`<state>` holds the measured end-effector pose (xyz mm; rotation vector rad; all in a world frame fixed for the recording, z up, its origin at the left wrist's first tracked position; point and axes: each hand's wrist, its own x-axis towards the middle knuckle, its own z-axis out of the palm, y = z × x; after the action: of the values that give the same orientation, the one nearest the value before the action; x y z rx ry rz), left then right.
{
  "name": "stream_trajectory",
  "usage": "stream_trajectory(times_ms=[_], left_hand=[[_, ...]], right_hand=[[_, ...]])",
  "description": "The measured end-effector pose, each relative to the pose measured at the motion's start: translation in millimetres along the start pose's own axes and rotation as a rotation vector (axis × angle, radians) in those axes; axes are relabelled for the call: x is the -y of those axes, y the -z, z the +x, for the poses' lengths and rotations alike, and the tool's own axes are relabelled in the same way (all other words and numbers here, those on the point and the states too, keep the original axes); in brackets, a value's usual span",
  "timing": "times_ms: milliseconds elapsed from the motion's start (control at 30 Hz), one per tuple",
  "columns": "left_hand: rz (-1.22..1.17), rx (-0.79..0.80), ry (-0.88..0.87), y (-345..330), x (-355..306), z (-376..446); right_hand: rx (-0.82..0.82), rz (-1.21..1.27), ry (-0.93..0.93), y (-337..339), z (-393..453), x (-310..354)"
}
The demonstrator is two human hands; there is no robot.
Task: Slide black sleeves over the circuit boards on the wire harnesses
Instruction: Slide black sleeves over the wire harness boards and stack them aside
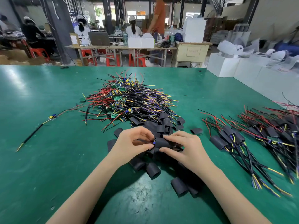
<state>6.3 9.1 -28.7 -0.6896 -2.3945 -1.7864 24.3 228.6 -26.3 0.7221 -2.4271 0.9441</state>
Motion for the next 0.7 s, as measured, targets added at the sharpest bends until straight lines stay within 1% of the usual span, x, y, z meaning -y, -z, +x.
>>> stream_trajectory(times_ms=[100,300,400,467,533,567,633,700], left_hand=[[0.008,0.004,-0.003,-2.2,0.3,-0.1],[0.018,0.003,-0.014,-2.9,1.4,-0.2],[0.092,0.009,-0.049,-3.3,2.0,-0.5],[0.136,-0.014,-0.091,-2.5,1.9,0.3],[0.149,-0.093,-0.114,1.5,2.0,2.0],[0.146,-0.139,-0.114,4.5,1.9,3.0],[0.125,-0.214,-0.107,10.7,2.1,4.1],[0.125,-0.255,-0.101,14.8,2.7,4.8]], right_hand=[[0.027,-0.018,0.032,-1.2,-0.2,0.4],[0.013,-0.021,0.050,-0.4,0.8,0.1],[0.036,-0.015,0.070,2.2,1.5,-0.1],[0.030,-0.038,0.087,7.2,2.6,-2.4],[-0.045,-0.091,0.066,18.9,4.9,-9.2],[-0.117,-0.123,0.032,27.6,6.0,-15.2],[-0.301,-0.231,-0.074,48.8,6.7,-31.3],[-0.463,-0.378,-0.234,70.2,3.4,-49.7]])
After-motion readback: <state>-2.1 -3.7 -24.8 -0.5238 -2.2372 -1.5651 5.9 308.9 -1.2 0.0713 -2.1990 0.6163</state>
